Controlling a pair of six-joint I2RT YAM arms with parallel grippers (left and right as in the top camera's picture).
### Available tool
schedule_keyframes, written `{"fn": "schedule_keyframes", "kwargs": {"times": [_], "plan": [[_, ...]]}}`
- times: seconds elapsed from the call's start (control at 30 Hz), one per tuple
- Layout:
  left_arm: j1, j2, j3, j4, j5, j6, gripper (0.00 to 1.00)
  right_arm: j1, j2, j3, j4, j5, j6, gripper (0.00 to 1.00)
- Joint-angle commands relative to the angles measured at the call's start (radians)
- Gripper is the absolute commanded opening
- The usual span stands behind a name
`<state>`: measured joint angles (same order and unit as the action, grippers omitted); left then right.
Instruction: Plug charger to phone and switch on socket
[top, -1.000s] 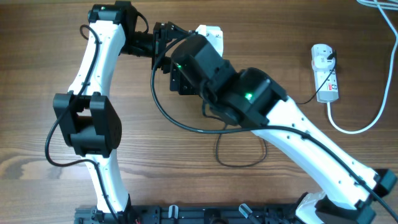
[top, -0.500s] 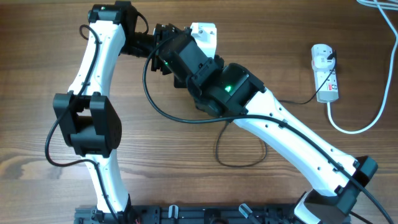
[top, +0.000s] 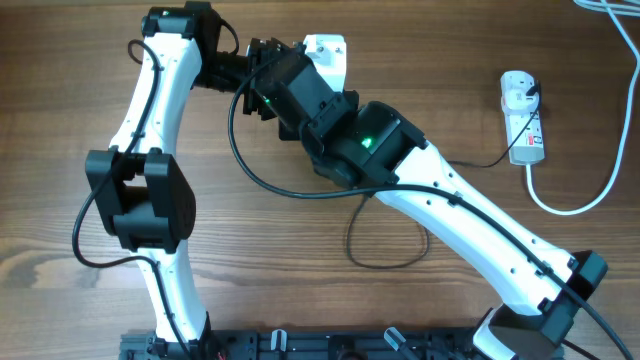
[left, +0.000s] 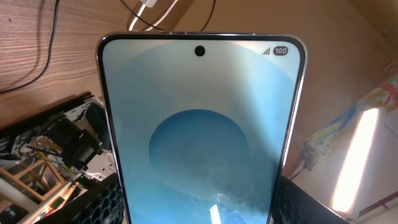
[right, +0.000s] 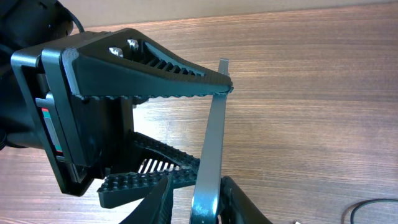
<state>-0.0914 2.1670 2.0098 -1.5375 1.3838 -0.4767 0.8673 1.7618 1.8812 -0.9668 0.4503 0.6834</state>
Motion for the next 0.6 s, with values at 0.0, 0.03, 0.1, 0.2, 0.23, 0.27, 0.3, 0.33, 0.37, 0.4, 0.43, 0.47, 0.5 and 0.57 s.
{"fn": "schedule_keyframes", "kwargs": {"times": [0.0,0.03,0.1,0.2,0.23,0.27,0.3,0.33,0.37,0.4,0.43,0.47,0.5,0.57], "plan": [[0.004,-0.042,0.003,-0.001,0.028,-0.003,0.63,-0.001,0.015,0.017,0.001,0.021,-0.003,0.22],[0.004,-0.042,0.003,-0.001,0.028,-0.003,0.63,-0.001,0.015,0.017,-0.002,0.020,-0.003,0.22],[0.004,-0.042,0.003,-0.001,0.029,-0.011,0.65,-0.001,0.015,0.017,-0.006,0.021,-0.003,0.21],[0.004,-0.042,0.003,-0.001,0.029,-0.010,0.64,-0.001,0.016,0.017,-0.006,0.021,-0.003,0.13],[0.004,-0.042,0.003,-0.001,0.029,-0.011,0.64,-0.001,0.015,0.017,-0.007,0.021,-0.003,0.12],[0.004,-0.042,0.003,-0.001,0.029,-0.011,0.64,-0.001,0.015,0.017,-0.009,0.021,-0.003,0.11],[0.004,-0.042,0.003,-0.001,0.029,-0.011,0.64,-0.001,0.015,0.017,-0.010,0.021,-0.003,0.10],[0.004,-0.042,0.003,-0.001,0.029,-0.010,0.64,-0.001,0.015,0.017,-0.011,0.021,-0.003,0.07],[0.004,-0.042,0.003,-0.001,0.029,-0.010,0.64,-0.001,0.015,0.017,-0.011,0.020,-0.002,0.06],[0.004,-0.042,0.003,-0.001,0.029,-0.010,0.65,-0.001,0.015,0.017,-0.013,0.020,0.000,0.05],[0.004,-0.042,0.003,-0.001,0.029,-0.010,0.65,-0.001,0.015,0.017,-0.015,0.020,0.000,0.04],[0.004,-0.042,0.003,-0.001,0.029,-0.010,0.67,-0.001,0.015,0.017,-0.017,0.020,0.002,0.05],[0.004,-0.042,0.003,-0.001,0.029,-0.010,0.70,-0.001,0.015,0.017,-0.018,0.020,0.033,0.04],[0.004,-0.042,0.003,0.000,0.029,-0.010,0.80,-0.001,0.014,0.017,-0.017,0.021,0.102,0.05]]}}
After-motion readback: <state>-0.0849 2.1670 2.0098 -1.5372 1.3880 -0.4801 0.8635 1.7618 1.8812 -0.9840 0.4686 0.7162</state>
